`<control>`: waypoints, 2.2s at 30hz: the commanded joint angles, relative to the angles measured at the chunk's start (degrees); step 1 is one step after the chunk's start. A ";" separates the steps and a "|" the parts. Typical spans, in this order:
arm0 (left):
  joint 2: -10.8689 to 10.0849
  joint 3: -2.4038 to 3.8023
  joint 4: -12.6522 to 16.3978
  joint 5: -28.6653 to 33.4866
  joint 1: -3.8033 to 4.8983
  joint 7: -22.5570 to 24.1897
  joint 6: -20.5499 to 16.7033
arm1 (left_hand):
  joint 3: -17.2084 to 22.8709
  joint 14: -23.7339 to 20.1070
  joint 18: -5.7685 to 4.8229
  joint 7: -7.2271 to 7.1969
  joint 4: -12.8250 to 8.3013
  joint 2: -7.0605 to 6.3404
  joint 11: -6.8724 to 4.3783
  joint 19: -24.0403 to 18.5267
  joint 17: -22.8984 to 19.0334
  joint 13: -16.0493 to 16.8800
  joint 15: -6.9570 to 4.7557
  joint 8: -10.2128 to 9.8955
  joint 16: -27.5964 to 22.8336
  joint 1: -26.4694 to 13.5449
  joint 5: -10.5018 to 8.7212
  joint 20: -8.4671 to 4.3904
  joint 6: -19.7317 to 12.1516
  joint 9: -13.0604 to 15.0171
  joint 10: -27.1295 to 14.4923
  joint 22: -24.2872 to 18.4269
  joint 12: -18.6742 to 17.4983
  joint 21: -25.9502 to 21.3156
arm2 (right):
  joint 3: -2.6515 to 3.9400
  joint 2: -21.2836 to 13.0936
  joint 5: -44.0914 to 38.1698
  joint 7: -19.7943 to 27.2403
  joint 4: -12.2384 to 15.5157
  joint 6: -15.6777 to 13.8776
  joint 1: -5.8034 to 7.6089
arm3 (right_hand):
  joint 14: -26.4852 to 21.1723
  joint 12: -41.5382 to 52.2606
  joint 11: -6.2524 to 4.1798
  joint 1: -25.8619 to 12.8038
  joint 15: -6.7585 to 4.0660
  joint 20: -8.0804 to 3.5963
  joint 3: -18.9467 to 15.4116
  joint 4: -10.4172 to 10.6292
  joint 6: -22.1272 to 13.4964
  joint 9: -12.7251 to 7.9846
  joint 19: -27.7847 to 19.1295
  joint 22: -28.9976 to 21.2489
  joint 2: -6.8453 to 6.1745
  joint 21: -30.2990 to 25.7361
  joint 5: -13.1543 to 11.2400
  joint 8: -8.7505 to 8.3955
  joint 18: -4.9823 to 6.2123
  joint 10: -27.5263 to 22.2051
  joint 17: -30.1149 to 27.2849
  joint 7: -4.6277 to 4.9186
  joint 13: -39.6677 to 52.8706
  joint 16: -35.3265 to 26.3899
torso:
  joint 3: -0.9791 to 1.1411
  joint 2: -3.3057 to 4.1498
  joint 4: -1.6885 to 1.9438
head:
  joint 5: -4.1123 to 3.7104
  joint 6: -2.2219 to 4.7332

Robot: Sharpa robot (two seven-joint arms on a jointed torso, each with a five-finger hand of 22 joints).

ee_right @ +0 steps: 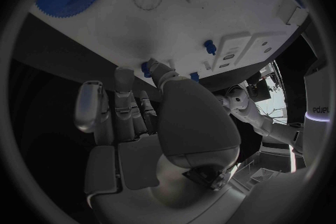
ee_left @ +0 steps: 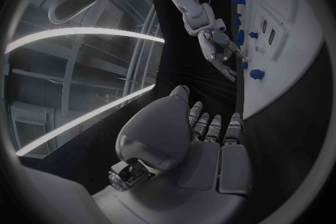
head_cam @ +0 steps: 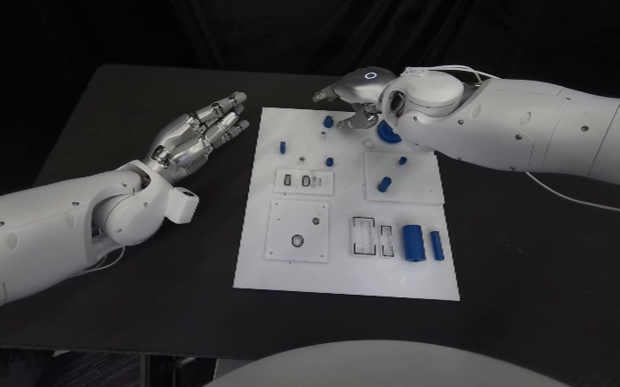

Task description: Assemble the parts on the task board

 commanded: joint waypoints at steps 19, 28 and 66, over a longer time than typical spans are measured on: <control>-0.85 0.04 0.69 -0.01 -0.11 4.04 0.21 | 0.24 -0.03 0.64 0.20 0.39 -0.13 0.58 0.08 -0.05 0.00 0.66 0.16 -0.21 -0.32 0.80 0.55 -0.10 0.05 0.24 0.08 0.21 0.35 | 0.07 -19.68 0.01 -2.19 16.05 -6.99 3.28 | 10.24 61.70 -8.66 -3.75 -6.32 -5.16 -2.43 5.45 25.85 2.02 7.66 7.32 -0.31 4.49 0.18 3.98 -1.48 32.61 15.81 4.69 49.37 8.42 | -0.05 0.02 0.05 | -0.87 1.17; -0.83 0.04 0.75 -0.01 -0.17 4.12 0.32 | 0.27 -0.03 0.61 0.21 0.50 -0.15 0.57 0.03 -0.05 0.00 0.78 0.15 -0.21 -0.42 1.36 0.61 -0.14 0.05 0.22 0.05 0.21 0.30 | -0.29 -24.34 0.01 -7.46 17.07 -0.12 2.47 | 18.72 85.96 -9.05 -11.10 -6.23 -5.94 -6.56 10.79 23.18 2.05 13.43 14.10 0.99 10.31 -1.19 1.01 -3.39 52.54 46.35 3.68 85.87 25.03 | -0.06 -0.01 0.07 | -1.53 1.53; -0.67 0.04 0.26 -0.01 -0.59 4.32 0.93 | 0.30 -0.03 0.61 0.15 0.59 -0.14 0.59 0.07 -0.05 -0.02 0.91 0.10 -0.21 -0.51 1.61 0.68 -0.36 0.02 0.15 0.08 0.19 0.34 | -0.33 -20.39 0.02 -6.11 12.90 -0.72 -0.26 | 19.02 85.96 -9.27 -8.36 -6.43 -6.19 -6.37 8.51 22.32 1.58 13.70 14.44 1.41 10.44 0.94 1.33 -3.46 52.54 47.67 3.58 85.87 25.46 | -0.04 -0.03 0.06 | -1.71 1.55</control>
